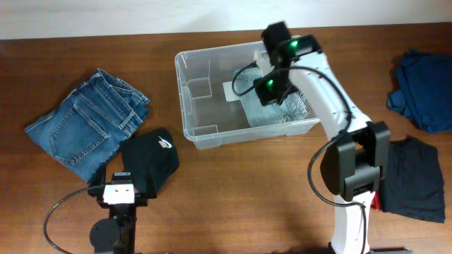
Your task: Pack container
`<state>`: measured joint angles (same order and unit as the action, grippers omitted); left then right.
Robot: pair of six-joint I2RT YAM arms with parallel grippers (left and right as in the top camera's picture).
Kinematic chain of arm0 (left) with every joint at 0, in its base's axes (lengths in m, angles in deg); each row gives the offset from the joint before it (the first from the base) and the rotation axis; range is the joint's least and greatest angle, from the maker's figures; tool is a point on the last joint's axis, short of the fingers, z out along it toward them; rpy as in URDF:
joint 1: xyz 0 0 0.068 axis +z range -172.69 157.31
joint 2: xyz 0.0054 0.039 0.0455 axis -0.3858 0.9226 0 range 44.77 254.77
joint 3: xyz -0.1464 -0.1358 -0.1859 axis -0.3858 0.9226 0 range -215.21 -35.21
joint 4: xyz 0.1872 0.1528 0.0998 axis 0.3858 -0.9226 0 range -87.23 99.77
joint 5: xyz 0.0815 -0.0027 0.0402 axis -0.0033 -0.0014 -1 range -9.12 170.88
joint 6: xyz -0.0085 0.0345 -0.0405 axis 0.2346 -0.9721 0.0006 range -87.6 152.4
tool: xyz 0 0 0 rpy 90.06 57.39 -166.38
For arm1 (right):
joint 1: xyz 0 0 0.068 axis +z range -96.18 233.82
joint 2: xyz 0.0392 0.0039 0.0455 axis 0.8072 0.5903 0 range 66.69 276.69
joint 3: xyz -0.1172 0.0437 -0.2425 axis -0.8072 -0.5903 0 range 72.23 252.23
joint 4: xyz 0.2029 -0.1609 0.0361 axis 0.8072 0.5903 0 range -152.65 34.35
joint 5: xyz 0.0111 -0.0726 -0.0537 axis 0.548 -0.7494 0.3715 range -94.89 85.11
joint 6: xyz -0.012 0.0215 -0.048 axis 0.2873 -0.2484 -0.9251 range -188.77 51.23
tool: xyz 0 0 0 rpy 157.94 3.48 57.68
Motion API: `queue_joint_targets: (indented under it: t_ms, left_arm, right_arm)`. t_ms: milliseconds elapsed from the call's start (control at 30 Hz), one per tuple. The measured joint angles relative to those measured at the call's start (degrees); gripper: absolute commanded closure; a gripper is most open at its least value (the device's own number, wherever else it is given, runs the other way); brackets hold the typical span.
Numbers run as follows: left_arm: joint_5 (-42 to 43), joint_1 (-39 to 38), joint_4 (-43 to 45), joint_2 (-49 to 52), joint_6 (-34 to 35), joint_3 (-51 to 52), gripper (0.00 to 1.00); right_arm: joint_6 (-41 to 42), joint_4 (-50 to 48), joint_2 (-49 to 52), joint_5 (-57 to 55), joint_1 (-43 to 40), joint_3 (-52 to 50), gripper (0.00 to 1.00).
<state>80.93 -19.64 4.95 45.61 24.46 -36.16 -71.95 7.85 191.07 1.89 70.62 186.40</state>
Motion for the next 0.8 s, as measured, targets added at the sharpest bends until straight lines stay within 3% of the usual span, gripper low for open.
queue_joint_targets:
  t_ms: [200, 400, 500, 733, 800]
  left_arm:
    - [0.0, -0.02, 0.02, 0.0, 0.0, 0.0, 0.0]
    - [0.0, 0.0, 0.02, 0.0, 0.0, 0.0, 0.0]
    - [0.0, -0.02, 0.02, 0.0, 0.0, 0.0, 0.0]
    - [0.0, -0.02, 0.02, -0.04, 0.0, 0.0, 0.0]
    - [0.0, -0.02, 0.02, -0.04, 0.0, 0.0, 0.0]
  right_arm:
    - [0.0, -10.6, 0.07, 0.02, 0.83, -12.5, 0.95]
    - [-0.02, -9.88, 0.07, -0.02, 0.83, -13.18, 0.96]
    - [-0.07, -3.52, 0.09, -0.24, 0.83, -8.15, 0.96]
    - [-0.04, 10.64, -0.68, -10.12, 0.74, 14.56, 0.96]
    - [-0.07, 12.39, -1.27, -12.35, 0.48, 16.06, 0.96]
